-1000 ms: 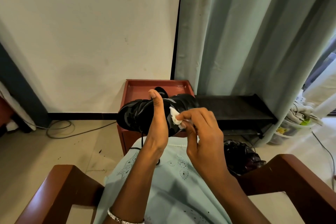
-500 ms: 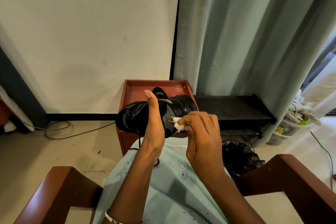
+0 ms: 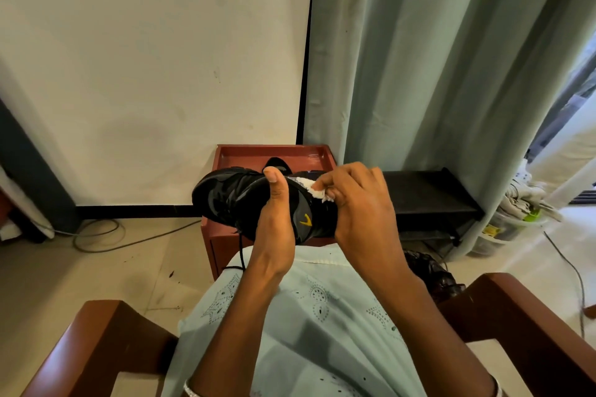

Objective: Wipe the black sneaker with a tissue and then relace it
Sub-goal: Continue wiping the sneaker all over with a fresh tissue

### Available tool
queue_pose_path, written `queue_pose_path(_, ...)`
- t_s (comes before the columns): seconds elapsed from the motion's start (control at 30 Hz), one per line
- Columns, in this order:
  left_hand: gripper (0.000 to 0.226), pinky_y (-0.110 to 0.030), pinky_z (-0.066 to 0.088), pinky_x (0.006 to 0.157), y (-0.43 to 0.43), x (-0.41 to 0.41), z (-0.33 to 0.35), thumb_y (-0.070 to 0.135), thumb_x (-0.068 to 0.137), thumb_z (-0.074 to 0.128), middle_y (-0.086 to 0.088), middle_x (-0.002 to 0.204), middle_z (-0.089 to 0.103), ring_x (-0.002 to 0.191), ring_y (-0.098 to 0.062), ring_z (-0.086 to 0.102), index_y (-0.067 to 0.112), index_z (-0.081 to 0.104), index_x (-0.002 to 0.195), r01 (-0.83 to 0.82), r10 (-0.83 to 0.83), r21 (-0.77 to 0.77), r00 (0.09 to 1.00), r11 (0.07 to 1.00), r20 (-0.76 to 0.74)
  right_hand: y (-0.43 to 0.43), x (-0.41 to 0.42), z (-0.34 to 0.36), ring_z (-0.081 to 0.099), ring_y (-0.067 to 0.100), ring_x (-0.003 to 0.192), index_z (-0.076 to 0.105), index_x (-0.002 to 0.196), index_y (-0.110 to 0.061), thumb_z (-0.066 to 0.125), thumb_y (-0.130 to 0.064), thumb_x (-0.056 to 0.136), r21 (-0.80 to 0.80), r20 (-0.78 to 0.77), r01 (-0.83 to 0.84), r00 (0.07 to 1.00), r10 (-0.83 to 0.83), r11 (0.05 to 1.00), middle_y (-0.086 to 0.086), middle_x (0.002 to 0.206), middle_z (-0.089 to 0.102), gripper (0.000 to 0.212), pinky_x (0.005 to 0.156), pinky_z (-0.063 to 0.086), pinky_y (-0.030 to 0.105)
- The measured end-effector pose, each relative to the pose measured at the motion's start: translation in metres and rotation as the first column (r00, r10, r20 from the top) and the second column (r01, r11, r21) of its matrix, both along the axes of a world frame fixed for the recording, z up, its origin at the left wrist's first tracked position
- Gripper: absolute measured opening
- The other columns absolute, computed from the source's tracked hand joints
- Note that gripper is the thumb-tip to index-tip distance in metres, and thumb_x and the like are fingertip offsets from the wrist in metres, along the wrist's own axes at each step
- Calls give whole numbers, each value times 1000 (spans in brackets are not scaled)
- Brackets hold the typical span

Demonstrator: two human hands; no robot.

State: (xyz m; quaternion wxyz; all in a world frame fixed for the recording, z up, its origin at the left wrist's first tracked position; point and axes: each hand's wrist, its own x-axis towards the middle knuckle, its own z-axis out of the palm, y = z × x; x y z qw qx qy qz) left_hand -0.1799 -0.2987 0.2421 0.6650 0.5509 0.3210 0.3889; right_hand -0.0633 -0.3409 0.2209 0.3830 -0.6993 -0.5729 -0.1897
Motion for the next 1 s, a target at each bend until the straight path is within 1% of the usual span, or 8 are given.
queue_pose_path(0.07, 103, -39, 27, 119, 3, -1, -3, 101, 49, 21, 25, 138, 43, 129, 5, 40, 48, 49, 133, -36, 36, 0, 999, 999, -17, -9, -6, -14, 49, 17, 89, 70, 98, -13, 58, 14, 82, 36, -20, -6, 1000, 7, 999, 0, 99, 62, 34, 74, 38, 19)
queue_pose_path(0.17, 142, -45, 23, 121, 13, 0, -14, 109, 35, 25, 7, 157, 33, 144, -11, 30, 29, 33, 152, -41, 40, -24, 999, 999, -36, -21, -10, -31, 54, 21, 87, 71, 98, -9, 54, 9, 84, 68, -31, -14, 999, 16, 998, 2, 98, 63, 28, 75, 41, 20)
queue_pose_path(0.47, 116, -49, 35, 114, 6, 8, -21, 105, 55, 22, 4, 142, 55, 134, -18, 49, 32, 53, 138, 33, -32, 12, 993, 999, -111, 1, 15, 1, 53, 22, 88, 70, 93, -13, 53, 9, 88, 57, -59, 27, 998, -24, 998, 1, 96, 62, 28, 73, 41, 21)
queue_pose_path(0.6, 77, -29, 29, 111, -4, -1, 2, 96, 56, 16, 19, 136, 47, 134, -2, 34, 55, 46, 115, -19, 20, 12, 996, 1000, -85, -4, 11, -2, 57, 22, 90, 70, 92, -12, 55, 12, 89, 83, -117, -59, 991, 69, 995, 0, 98, 62, 28, 74, 47, 28)
queue_pose_path(0.7, 130, -36, 20, 120, 5, -3, -3, 107, 36, 19, 23, 142, 28, 134, 2, 20, 39, 26, 147, -60, 59, -21, 998, 998, -38, -20, 3, -21, 58, 18, 91, 70, 95, -9, 56, 13, 91, 126, -173, -93, 978, 114, 988, -1, 100, 60, 26, 77, 50, 25)
queue_pose_path(0.77, 142, -38, 17, 122, 10, -3, -6, 107, 32, 19, 20, 146, 24, 131, 3, 19, 33, 17, 152, -75, 74, -10, 996, 997, -54, -27, -3, -34, 59, 13, 93, 71, 96, -9, 60, 14, 89, 122, -198, -85, 974, 108, 989, 0, 100, 59, 26, 81, 51, 21)
queue_pose_path(0.9, 116, -37, 18, 122, 11, -4, 0, 93, 57, 18, 14, 153, 28, 142, -4, 22, 30, 20, 154, -71, 70, -29, 996, 997, -48, -23, -2, -34, 60, 14, 91, 71, 97, -8, 61, 15, 87, 124, -177, -94, 977, 115, 988, 1, 100, 60, 28, 81, 52, 22)
queue_pose_path(1.0, 77, -27, 23, 113, 7, -3, 4, 70, 85, 12, 21, 130, 30, 123, 4, 28, 30, 26, 149, -44, 42, -54, 998, 998, -43, -12, 5, -16, 59, 16, 89, 71, 95, -9, 59, 14, 89, 153, -170, -81, 980, 107, 985, -1, 99, 61, 27, 76, 52, 27)
